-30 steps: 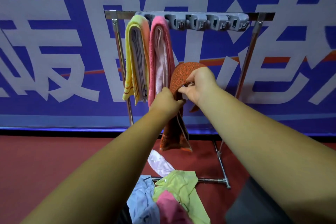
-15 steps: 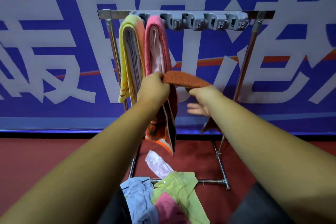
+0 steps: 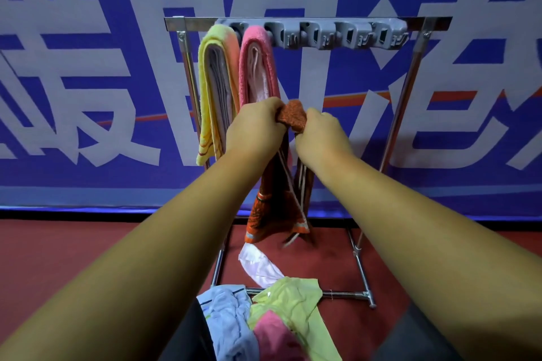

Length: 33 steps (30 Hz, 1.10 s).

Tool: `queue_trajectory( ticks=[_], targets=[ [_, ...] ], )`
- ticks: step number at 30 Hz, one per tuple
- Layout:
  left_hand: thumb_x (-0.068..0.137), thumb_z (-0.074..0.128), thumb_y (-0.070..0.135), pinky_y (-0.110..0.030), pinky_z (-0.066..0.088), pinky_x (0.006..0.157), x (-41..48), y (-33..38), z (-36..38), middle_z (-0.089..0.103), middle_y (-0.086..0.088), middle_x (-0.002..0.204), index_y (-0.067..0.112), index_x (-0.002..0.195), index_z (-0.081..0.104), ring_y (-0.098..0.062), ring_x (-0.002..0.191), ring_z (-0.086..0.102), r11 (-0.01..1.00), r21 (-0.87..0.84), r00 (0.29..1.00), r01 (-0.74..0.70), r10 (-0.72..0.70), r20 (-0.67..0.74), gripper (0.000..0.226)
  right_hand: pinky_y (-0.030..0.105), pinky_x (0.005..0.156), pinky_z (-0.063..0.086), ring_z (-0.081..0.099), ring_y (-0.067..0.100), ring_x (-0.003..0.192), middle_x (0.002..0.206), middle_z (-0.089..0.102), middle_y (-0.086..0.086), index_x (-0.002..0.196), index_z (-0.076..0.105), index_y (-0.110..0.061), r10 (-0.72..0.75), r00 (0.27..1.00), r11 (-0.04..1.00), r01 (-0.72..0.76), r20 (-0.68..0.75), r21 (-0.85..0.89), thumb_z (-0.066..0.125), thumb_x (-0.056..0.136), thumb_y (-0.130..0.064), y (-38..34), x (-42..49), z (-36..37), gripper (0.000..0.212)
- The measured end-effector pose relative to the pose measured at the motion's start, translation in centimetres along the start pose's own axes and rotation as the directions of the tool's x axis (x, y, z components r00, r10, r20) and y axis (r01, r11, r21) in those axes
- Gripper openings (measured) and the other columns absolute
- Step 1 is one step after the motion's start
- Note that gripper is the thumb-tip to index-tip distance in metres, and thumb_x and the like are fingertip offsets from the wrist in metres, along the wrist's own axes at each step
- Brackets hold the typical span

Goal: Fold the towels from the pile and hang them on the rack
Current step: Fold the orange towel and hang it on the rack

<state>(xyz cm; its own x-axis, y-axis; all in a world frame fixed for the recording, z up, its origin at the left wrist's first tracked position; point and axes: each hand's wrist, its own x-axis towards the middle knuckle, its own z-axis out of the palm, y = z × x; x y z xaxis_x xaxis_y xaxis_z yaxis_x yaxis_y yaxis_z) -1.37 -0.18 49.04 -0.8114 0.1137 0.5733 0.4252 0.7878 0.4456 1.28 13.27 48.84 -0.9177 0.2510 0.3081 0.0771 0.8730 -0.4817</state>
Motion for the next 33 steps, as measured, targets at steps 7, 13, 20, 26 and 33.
queue_trajectory(
  ticks=[7, 13, 20, 26, 33],
  targets=[
    [0.086, 0.083, 0.031, -0.028, 0.055, 0.074, -2.5, -4.5, 0.8, 0.068, 0.012, 0.112, 0.026, 0.125, 0.064, -0.011, 0.098, 0.065, 0.967, -0.195, 0.975, 0.162, -0.126, 0.185, 0.044, 0.034, 0.07, 0.053, 0.065, 0.026, 0.091, 0.101, 0.072, 0.002, 0.116, 0.074, -0.023, -0.05, 0.998, 0.913, 0.056, -0.026, 0.403, 0.05, 0.102, -0.015, -0.3, 0.8, -2.3, 0.029],
    [0.077, 0.091, 0.033, -0.041, 0.062, 0.09, -6.8, -10.0, 4.0, 0.076, 0.018, 0.089, 0.036, 0.108, 0.07, -0.005, 0.086, 0.074, 0.888, -0.299, 0.873, 0.35, -0.193, 0.447, 0.038, 0.05, 0.082, 0.066, 0.076, 0.031, 0.09, 0.092, 0.08, 0.005, 0.108, 0.077, -0.027, 0.051, 0.997, 0.787, -0.078, 0.062, 0.611, 0.051, 0.094, -0.015, -0.3, 3.0, -3.8, 0.032],
    [0.088, 0.079, 0.027, -0.042, 0.055, 0.096, -8.9, -10.8, 6.0, 0.08, 0.004, 0.107, 0.028, 0.115, 0.075, -0.01, 0.105, 0.073, 0.55, -0.593, 0.806, 0.588, -0.331, 0.492, 0.028, 0.046, 0.074, 0.066, 0.076, 0.033, 0.087, 0.091, 0.077, 0.011, 0.097, 0.071, -0.018, 0.206, 0.965, 0.47, -0.244, 0.164, 0.848, 0.04, 0.101, 0.0, -0.8, 3.9, -5.6, 0.036],
    [0.103, 0.053, 0.008, -0.054, 0.056, 0.103, -7.6, -9.8, 6.5, 0.073, -0.016, 0.127, 0.016, 0.139, 0.057, -0.035, 0.118, 0.072, -0.03, -0.835, 0.789, 0.55, -0.311, 0.53, 0.037, 0.045, 0.064, 0.064, 0.077, 0.033, 0.087, 0.101, 0.078, 0.015, 0.11, 0.068, -0.011, 0.371, 0.9, 0.261, -0.337, 0.228, 0.905, 0.043, 0.1, 0.002, 0.6, 5.0, -6.6, 0.03],
    [0.093, 0.054, -0.021, -0.039, 0.065, 0.086, -6.7, -9.0, 5.0, 0.075, -0.02, 0.121, -0.004, 0.136, 0.063, -0.032, 0.115, 0.074, -0.048, -0.808, 0.761, 0.588, -0.305, 0.572, 0.048, 0.051, 0.067, 0.066, 0.079, 0.035, 0.087, 0.103, 0.08, 0.016, 0.124, 0.068, -0.01, 0.468, 0.854, 0.246, -0.373, 0.228, 0.894, 0.045, 0.101, -0.001, 2.6, 5.9, -6.9, 0.034]
  ],
)
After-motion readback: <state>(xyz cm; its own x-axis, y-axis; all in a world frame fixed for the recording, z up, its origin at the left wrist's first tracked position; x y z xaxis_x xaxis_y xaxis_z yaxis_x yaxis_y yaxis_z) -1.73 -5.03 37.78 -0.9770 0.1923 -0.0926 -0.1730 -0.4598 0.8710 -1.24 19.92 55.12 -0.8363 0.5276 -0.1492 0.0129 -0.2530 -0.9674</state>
